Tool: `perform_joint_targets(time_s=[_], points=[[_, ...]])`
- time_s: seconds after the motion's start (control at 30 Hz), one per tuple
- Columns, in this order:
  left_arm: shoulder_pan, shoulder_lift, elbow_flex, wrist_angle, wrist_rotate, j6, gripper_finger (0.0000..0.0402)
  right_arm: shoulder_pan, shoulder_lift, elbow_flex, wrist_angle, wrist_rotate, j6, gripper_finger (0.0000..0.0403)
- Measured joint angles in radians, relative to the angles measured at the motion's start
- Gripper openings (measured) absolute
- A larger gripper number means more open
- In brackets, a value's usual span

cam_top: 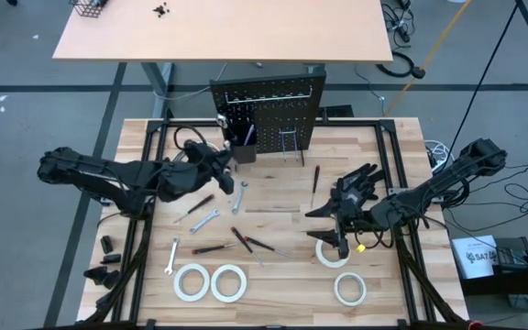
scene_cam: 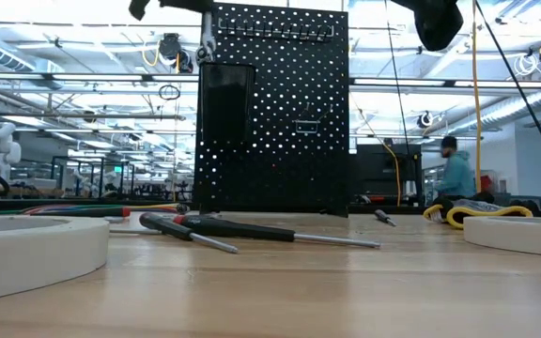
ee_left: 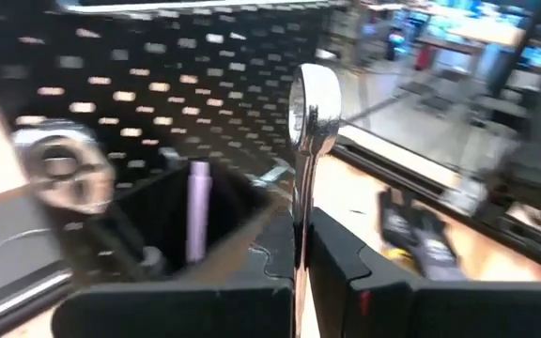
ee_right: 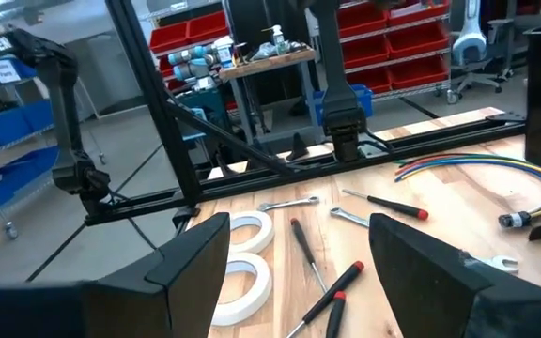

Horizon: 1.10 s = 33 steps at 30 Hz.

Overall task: Hang tools onto peg board
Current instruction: Put the wrench into the peg board

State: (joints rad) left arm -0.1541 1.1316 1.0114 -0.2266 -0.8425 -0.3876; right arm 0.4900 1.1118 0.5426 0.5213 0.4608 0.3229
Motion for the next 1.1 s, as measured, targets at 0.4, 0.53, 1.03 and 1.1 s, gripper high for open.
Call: perform_joint_targets(time_s=[0.4, 0.53, 1.03, 1.1], points=[[0.11, 0.002, -0.006, 0.244, -0.044, 0.209, 0.0007, -0.083, 0.0, 0.0, 0.044, 0.071, 0.017, 0.0249], [0.169, 0.029, -0.006, 0.244, 0.029, 0.218, 0.0007, -0.1, 0.001, 0.0, 0.052, 0.068, 0.033, 0.0249], [0.258, 0.066, -0.006, 0.244, 0.114, 0.271, 0.0019, -0.111, 0.048, 0.0, 0.061, 0.069, 0.103, 0.0249], [0.264, 0.065, -0.006, 0.244, 0.114, 0.271, 0.0032, -0.112, 0.059, 0.0, 0.064, 0.069, 0.108, 0.0249]])
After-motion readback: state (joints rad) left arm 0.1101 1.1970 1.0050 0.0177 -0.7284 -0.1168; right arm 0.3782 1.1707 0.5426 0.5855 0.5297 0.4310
